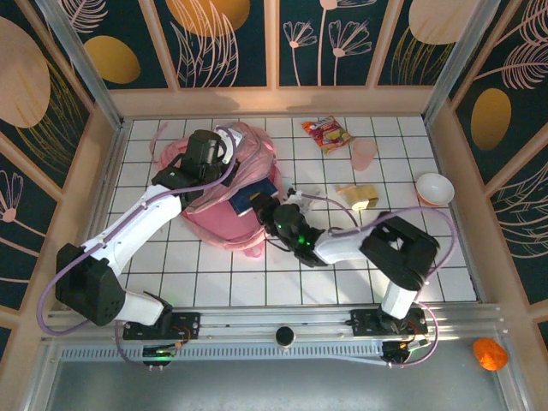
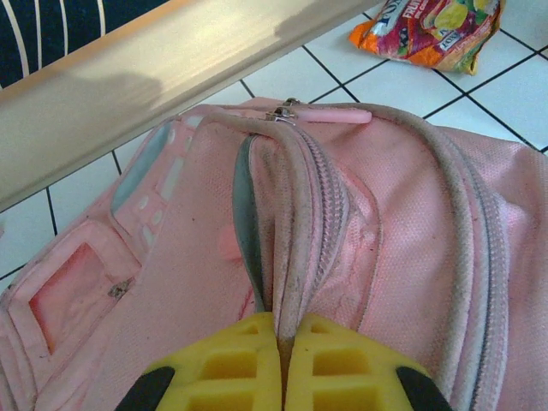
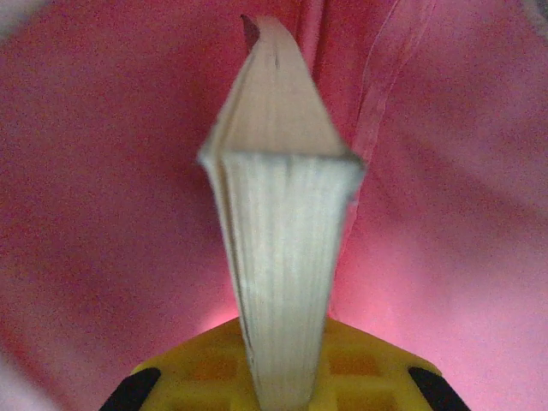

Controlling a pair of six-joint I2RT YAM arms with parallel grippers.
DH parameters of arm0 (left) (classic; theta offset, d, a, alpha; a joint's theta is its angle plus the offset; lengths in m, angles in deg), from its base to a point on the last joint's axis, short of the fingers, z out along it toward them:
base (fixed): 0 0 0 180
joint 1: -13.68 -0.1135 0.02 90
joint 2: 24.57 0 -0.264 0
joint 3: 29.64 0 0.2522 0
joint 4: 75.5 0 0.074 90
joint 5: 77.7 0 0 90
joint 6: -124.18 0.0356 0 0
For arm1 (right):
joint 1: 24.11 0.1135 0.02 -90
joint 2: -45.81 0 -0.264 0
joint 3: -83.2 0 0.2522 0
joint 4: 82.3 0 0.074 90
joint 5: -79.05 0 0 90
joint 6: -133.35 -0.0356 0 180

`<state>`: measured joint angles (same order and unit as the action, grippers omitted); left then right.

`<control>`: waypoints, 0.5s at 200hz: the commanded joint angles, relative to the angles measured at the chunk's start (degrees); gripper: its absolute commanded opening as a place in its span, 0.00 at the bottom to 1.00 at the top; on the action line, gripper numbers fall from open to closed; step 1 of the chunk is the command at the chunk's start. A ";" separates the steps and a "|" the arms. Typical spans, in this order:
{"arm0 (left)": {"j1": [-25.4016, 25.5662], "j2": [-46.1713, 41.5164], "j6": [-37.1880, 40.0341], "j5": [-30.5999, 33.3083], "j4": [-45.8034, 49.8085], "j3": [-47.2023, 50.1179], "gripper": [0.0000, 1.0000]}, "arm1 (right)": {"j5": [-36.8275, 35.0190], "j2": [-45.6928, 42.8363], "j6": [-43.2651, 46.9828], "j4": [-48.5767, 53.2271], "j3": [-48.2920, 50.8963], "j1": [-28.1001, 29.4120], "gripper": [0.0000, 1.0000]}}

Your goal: Pack books, pencil case, and school supplies into a backpack

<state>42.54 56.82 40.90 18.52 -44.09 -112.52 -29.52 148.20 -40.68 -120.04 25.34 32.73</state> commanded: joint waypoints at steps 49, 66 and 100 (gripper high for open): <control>0.05 -1.13 -1.76 -4.06 -6.57 -3.41 0.00 | 0.01 20.80 -3.37 0.46 -21.36 -4.97 0.00; 0.05 -1.17 -1.71 -3.81 -6.66 -3.19 0.00 | 0.39 24.00 -3.13 3.10 -25.64 -5.28 0.00; 0.05 -0.37 -1.43 -1.63 -6.49 -2.86 0.00 | 0.64 23.30 -6.29 12.82 -26.78 -4.69 0.29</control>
<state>42.54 56.82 40.27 16.44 -44.09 -112.52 -28.06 173.00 -44.48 -114.08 -0.49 27.38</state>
